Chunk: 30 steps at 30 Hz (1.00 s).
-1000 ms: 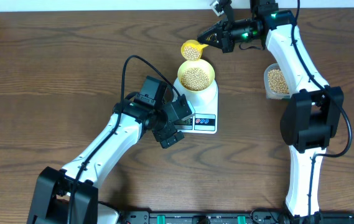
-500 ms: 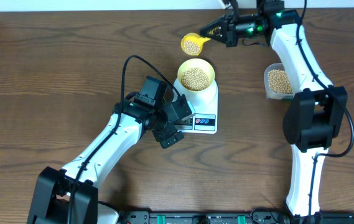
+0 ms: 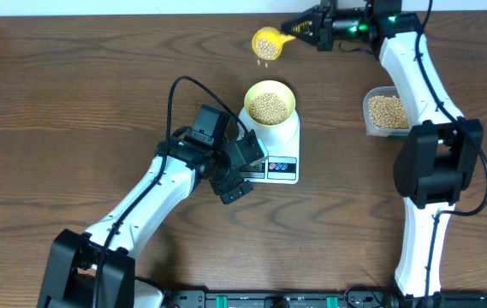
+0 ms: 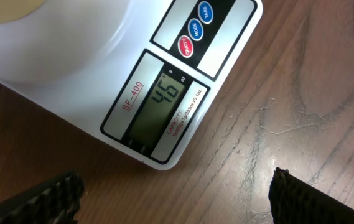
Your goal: Scoop item into bowl and weigh 50g on scale
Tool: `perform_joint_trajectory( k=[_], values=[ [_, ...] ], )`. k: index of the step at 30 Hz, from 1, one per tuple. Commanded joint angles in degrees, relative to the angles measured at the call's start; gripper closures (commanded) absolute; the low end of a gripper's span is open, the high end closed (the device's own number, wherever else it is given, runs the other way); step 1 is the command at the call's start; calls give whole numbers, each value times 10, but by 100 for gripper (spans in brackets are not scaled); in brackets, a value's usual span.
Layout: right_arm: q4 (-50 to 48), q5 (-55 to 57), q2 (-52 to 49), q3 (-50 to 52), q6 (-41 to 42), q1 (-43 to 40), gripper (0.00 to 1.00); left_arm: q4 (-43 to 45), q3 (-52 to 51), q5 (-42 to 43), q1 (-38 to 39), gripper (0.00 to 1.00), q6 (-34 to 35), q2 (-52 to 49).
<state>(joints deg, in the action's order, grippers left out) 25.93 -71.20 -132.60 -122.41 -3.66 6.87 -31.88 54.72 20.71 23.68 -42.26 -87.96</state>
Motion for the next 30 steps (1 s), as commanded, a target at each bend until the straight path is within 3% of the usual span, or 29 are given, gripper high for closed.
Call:
perform_joint_trajectory(
  k=[1,20,30],
  values=[
    [-31,-17,11,-7,93,-13,99,-2,-1,7,-2,2,-6,2],
    [-37,-32,11,-6,120,-19,99,-2,-1,7,-2,2,-6,2],
    [16,-55,11,-6,119,-19,99,-2,-1,7,-2,2,-6,2]
  ],
)
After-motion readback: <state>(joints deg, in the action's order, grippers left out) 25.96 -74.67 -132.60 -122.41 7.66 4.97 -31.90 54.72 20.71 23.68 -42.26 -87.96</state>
